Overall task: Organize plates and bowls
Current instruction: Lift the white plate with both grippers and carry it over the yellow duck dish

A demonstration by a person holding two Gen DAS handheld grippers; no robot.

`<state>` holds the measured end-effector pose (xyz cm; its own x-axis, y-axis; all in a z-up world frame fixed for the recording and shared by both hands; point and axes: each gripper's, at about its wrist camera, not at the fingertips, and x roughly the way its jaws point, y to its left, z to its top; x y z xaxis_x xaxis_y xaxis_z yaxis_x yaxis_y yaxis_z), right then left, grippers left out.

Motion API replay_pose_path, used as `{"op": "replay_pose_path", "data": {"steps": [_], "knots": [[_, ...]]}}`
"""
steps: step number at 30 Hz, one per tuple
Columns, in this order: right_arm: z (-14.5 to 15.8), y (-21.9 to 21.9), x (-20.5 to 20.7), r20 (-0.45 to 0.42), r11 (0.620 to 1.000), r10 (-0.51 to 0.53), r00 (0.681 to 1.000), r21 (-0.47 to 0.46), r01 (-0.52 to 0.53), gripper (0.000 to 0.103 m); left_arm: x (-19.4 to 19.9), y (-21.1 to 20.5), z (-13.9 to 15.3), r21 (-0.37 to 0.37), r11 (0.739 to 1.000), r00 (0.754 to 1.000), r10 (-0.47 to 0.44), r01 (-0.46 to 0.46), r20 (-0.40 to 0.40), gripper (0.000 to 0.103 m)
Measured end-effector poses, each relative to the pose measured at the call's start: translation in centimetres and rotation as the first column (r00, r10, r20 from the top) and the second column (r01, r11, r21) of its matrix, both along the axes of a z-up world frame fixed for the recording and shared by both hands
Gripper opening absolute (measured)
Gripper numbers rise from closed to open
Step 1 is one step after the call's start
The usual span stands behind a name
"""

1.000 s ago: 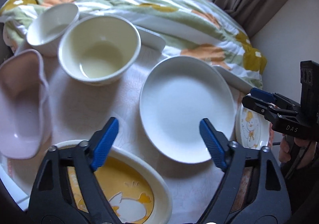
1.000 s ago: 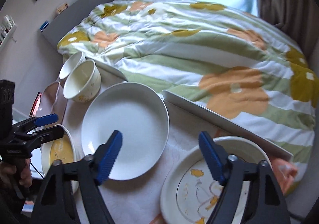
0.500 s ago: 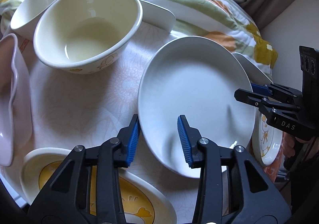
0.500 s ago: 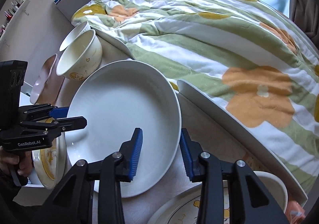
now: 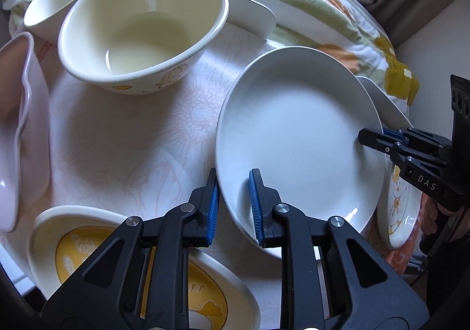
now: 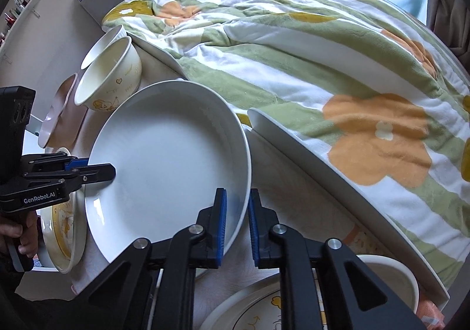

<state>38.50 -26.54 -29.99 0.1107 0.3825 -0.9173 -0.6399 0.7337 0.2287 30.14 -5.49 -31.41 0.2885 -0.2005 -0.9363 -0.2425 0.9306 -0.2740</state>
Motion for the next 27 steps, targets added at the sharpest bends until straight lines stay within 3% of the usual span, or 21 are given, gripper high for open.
{"op": "replay_pose_path", "data": {"steps": [17, 27], "knots": [[2.8, 0.2, -1.3, 0.054, 0.999, -0.049, 0.997, 0.007, 0.049, 0.013, -0.5, -0.3, 3.4, 0.039, 0.999, 0.998, -0.04, 0.038, 0.053, 0.018], [7.4, 1.0, -4.3, 0.105, 0.986, -0.163, 0.981, -0.014, 0.165, 0.013, -2.4, 0.8, 7.4, 0.008, 0.99, 0.984, -0.141, 0.14, 0.108, 0.018]]}}
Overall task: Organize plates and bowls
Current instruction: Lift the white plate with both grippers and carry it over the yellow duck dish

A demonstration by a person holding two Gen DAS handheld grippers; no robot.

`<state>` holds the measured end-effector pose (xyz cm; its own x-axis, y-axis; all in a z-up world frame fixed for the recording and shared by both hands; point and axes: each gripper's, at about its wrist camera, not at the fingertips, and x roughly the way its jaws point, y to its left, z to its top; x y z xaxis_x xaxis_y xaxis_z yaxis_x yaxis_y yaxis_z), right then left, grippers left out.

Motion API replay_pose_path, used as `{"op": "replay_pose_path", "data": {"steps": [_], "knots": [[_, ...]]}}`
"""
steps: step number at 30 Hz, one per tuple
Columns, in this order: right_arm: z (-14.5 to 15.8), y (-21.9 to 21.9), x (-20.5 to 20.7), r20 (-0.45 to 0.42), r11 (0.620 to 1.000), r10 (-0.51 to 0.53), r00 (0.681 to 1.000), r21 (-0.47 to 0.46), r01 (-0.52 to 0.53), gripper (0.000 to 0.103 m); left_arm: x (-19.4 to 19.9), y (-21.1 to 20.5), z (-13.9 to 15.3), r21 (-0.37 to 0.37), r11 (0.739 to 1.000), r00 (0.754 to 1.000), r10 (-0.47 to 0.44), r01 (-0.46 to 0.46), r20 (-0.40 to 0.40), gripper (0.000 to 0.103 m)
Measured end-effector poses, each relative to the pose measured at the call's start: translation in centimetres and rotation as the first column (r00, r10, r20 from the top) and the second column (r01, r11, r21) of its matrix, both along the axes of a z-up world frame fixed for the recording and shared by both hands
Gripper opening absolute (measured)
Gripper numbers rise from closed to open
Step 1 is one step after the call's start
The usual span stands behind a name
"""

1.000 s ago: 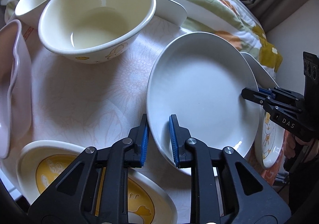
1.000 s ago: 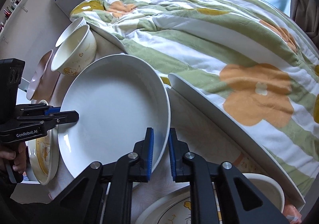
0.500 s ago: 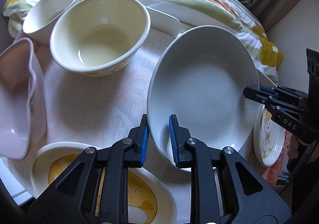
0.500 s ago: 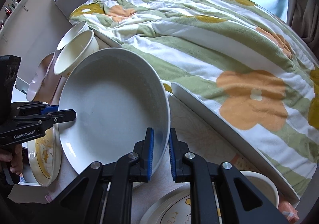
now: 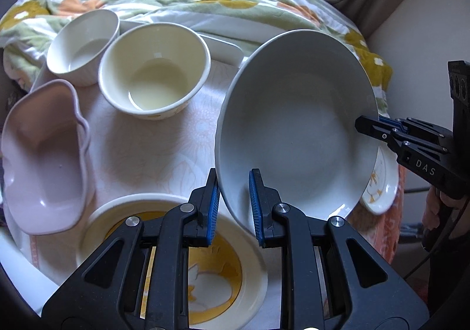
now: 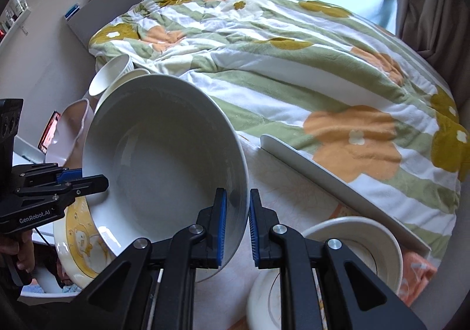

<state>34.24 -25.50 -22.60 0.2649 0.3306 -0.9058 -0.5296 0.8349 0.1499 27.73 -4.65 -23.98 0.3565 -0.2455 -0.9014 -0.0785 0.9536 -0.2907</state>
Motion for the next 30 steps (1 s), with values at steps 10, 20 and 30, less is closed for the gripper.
{"op": "replay_pose_path", "data": {"steps": [10, 20, 30], "knots": [[2.3, 3.5, -8.6, -0.019, 0.988, -0.153, 0.988, 0.003, 0.153, 0.013, -5.9, 4.8, 1.4, 0.008, 0.99, 0.99, -0.14, 0.14, -0.008, 0.018], [-1.1, 7.6, -15.8, -0.127, 0.961, -0.27, 0.955, 0.03, 0.275, 0.013, -10.5, 10.1, -1.5, 0.009, 0.979, 0.976, -0.204, 0.205, -0.078, 0.018], [-3.2, 8.7, -17.1, -0.156, 0.95, -0.303, 0.94, 0.027, 0.31, 0.013, -11.3, 11.8, -4.3, -0.01, 0.985, 0.98, -0.172, 0.172, -0.102, 0.018]]}}
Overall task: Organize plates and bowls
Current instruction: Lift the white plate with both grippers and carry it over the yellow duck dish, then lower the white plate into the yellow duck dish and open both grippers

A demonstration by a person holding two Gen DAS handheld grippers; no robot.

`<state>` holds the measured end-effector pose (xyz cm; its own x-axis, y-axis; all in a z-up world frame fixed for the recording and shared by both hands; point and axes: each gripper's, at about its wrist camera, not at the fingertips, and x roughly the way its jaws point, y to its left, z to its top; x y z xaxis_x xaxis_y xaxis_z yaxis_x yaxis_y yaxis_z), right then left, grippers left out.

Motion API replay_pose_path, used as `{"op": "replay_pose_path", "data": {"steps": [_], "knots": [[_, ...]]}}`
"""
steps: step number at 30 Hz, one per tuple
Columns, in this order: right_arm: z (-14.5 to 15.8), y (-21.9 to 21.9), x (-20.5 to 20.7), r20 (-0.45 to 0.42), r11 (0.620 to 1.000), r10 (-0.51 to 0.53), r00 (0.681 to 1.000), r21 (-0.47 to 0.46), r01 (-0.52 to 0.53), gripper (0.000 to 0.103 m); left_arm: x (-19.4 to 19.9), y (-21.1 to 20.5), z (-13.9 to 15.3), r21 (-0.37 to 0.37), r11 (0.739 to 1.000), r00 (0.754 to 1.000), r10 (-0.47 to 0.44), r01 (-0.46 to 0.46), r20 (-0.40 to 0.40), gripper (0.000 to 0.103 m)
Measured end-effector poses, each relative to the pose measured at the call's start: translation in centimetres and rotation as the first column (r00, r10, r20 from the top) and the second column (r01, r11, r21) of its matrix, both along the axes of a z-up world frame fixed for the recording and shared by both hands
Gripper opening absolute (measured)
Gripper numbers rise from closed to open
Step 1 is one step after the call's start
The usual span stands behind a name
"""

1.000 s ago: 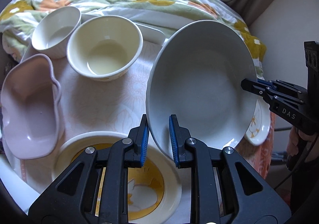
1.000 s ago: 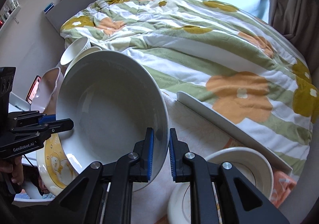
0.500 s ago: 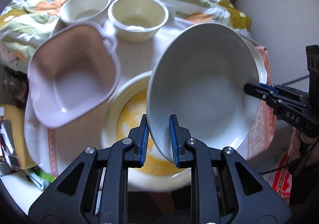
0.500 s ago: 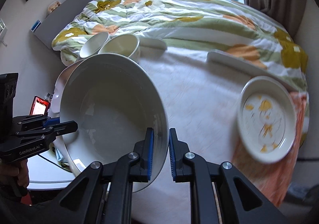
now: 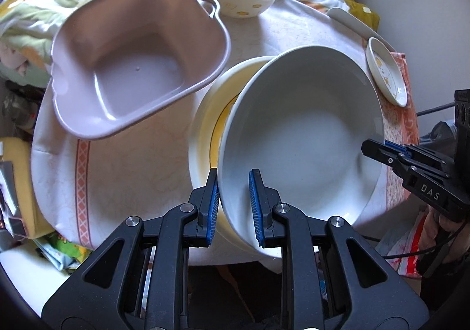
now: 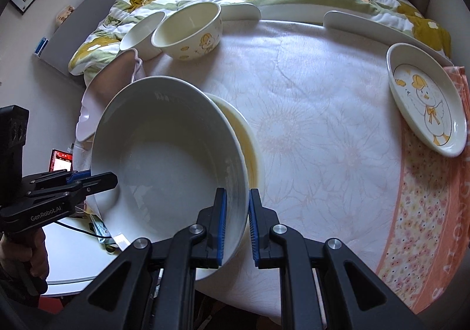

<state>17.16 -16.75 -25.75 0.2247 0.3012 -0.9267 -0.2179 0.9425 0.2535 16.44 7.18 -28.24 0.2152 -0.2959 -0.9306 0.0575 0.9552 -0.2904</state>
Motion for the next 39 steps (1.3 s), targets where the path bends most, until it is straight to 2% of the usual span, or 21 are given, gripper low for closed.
{"op": "replay_pose_path", "data": {"steps": [9, 13, 17, 20, 23, 26, 29, 34, 37, 39], "knots": [[-0.7, 0.1, -0.1, 0.006, 1.0, 0.002, 1.0, -0.005, -0.002, 0.013, 0.2, -0.3, -1.1, 0.017, 1.0, 1.0, 0.011, -0.011, -0.011, 0.018], [-0.7, 0.5, -0.2, 0.012, 0.999, 0.018, 1.0, -0.047, -0.017, 0.013, 0.5, -0.4, -1.5, 0.016, 1.0, 1.0, 0.019, -0.019, -0.019, 0.018], [-0.7, 0.2, -0.3, 0.014, 0.999, 0.014, 1.0, -0.036, -0.013, 0.013, 0.5, -0.6, -1.6, 0.029, 0.999, 1.0, 0.021, -0.021, -0.014, 0.018], [-0.6, 0.3, -0.3, 0.018, 0.998, 0.016, 1.0, -0.061, -0.015, 0.013, 0.7, -1.1, -1.7, 0.04, 0.999, 1.0, 0.017, -0.017, -0.016, 0.018], [-0.7, 0.4, -0.4, 0.021, 0.996, 0.002, 1.0, -0.091, 0.0, 0.013, 0.8, -2.1, -1.7, 0.097, 0.995, 1.0, 0.0, 0.0, -0.003, 0.018], [-0.7, 0.2, -0.4, 0.023, 0.997, -0.008, 1.0, -0.081, 0.01, 0.013, 0.7, -2.7, -1.5, 0.165, 0.986, 1.0, -0.018, 0.015, 0.019, 0.018], [-0.5, 0.3, -0.5, 0.034, 0.997, -0.003, 0.999, -0.08, 0.006, 0.013, 0.5, -3.7, -1.3, 0.263, 0.963, 0.997, -0.064, 0.05, 0.045, 0.018], [-0.2, 0.6, -0.5, 0.052, 0.994, 0.008, 0.999, -0.106, -0.003, 0.013, 0.4, -4.1, -1.3, 0.308, 0.95, 0.995, -0.079, 0.057, 0.058, 0.018], [-0.2, 0.6, -0.5, 0.053, 0.995, 0.007, 0.999, -0.103, -0.002, 0.013, 0.1, -5.0, -1.0, 0.389, 0.918, 0.99, -0.116, 0.077, 0.076, 0.018], [-0.2, 0.6, -0.5, 0.051, 0.995, 0.005, 0.999, -0.099, 0.0, 0.013, -0.2, -5.9, -0.8, 0.463, 0.881, 0.983, -0.157, 0.094, 0.098, 0.018]]}}
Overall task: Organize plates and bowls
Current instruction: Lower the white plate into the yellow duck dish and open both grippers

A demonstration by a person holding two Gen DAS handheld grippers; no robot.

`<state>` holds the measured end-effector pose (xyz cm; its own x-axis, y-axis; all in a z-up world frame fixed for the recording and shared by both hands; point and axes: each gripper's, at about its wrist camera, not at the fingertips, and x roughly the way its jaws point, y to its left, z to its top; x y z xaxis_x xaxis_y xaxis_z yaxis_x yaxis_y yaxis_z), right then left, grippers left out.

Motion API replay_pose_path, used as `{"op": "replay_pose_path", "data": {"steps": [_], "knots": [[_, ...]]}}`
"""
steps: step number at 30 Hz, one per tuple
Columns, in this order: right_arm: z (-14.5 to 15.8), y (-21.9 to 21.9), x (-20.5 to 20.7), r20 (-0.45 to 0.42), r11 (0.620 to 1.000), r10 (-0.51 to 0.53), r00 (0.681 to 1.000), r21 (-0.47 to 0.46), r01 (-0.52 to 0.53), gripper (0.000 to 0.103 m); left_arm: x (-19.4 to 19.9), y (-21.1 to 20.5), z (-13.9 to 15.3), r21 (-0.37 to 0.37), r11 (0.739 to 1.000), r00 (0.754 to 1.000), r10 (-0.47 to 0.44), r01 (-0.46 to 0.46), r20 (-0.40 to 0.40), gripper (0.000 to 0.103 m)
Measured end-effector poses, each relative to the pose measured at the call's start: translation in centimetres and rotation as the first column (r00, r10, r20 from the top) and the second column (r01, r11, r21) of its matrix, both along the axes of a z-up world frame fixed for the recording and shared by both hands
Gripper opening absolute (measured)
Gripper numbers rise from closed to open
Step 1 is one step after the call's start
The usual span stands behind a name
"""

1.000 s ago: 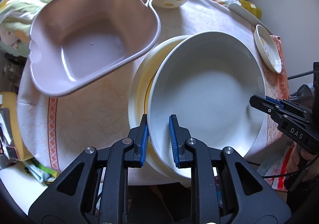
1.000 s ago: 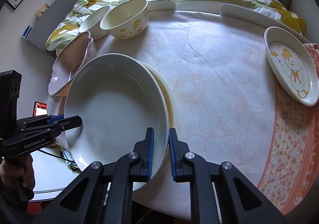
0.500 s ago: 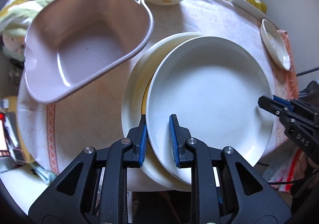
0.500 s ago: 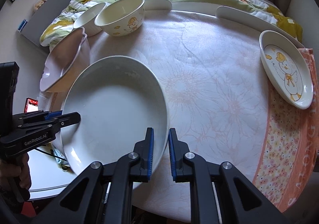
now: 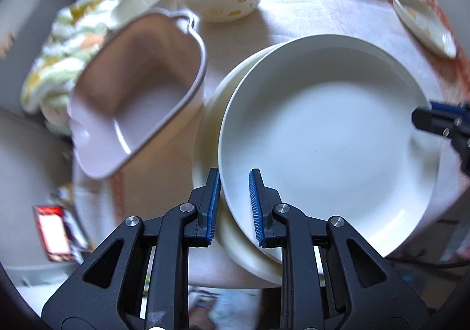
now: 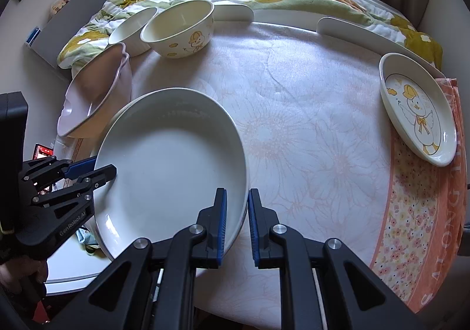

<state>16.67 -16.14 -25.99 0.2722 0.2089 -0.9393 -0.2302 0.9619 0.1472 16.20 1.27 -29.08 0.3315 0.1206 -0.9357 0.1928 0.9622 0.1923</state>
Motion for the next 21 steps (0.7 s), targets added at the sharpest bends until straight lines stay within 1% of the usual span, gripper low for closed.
{"op": "replay_pose_path", "data": {"steps": [1, 2, 6, 9, 12, 15, 16, 19, 21], "knots": [[0.0, 0.0, 0.0, -0.001, 1.0, 0.0, 1.0, 0.003, 0.0, 0.013, -0.1, -0.4, 0.0, 0.039, 0.999, 1.0, -0.017, 0.016, 0.016, 0.018], [0.0, 0.1, 0.0, -0.002, 1.0, 0.002, 1.0, 0.003, -0.002, 0.013, -0.2, -0.4, 0.0, 0.048, 0.999, 1.0, -0.02, 0.02, 0.017, 0.018], [0.0, 0.2, 0.0, 0.001, 1.0, 0.002, 1.0, -0.002, -0.002, 0.013, -0.1, -0.2, 0.1, 0.033, 0.999, 1.0, -0.019, 0.019, 0.017, 0.018], [0.0, 0.3, -0.1, 0.002, 1.0, 0.001, 1.0, -0.006, -0.001, 0.013, -0.2, -0.3, 0.2, 0.049, 0.998, 0.999, -0.031, 0.03, 0.02, 0.018], [0.0, 0.3, -0.1, 0.005, 1.0, -0.002, 1.0, -0.01, 0.003, 0.013, -0.4, -1.0, -0.1, 0.094, 0.994, 0.998, -0.055, 0.052, 0.033, 0.018], [-0.1, 0.4, -0.1, 0.003, 1.0, -0.001, 1.0, -0.007, 0.001, 0.013, -0.8, -1.6, -0.3, 0.175, 0.981, 0.994, -0.093, 0.08, 0.064, 0.018], [-0.1, 0.6, -0.2, 0.004, 1.0, 0.001, 1.0, -0.007, -0.001, 0.013, -0.7, -1.5, -0.3, 0.182, 0.98, 0.993, -0.093, 0.079, 0.068, 0.018], [-0.2, 0.9, -0.2, 0.007, 1.0, 0.0, 1.0, -0.008, 0.0, 0.013, -0.5, -0.9, -0.1, 0.151, 0.986, 0.994, -0.086, 0.074, 0.07, 0.018], [-0.2, 0.9, -0.2, 0.008, 1.0, -0.003, 1.0, -0.008, 0.004, 0.013, -0.4, -0.9, -0.1, 0.147, 0.986, 0.994, -0.087, 0.076, 0.07, 0.018]]}}
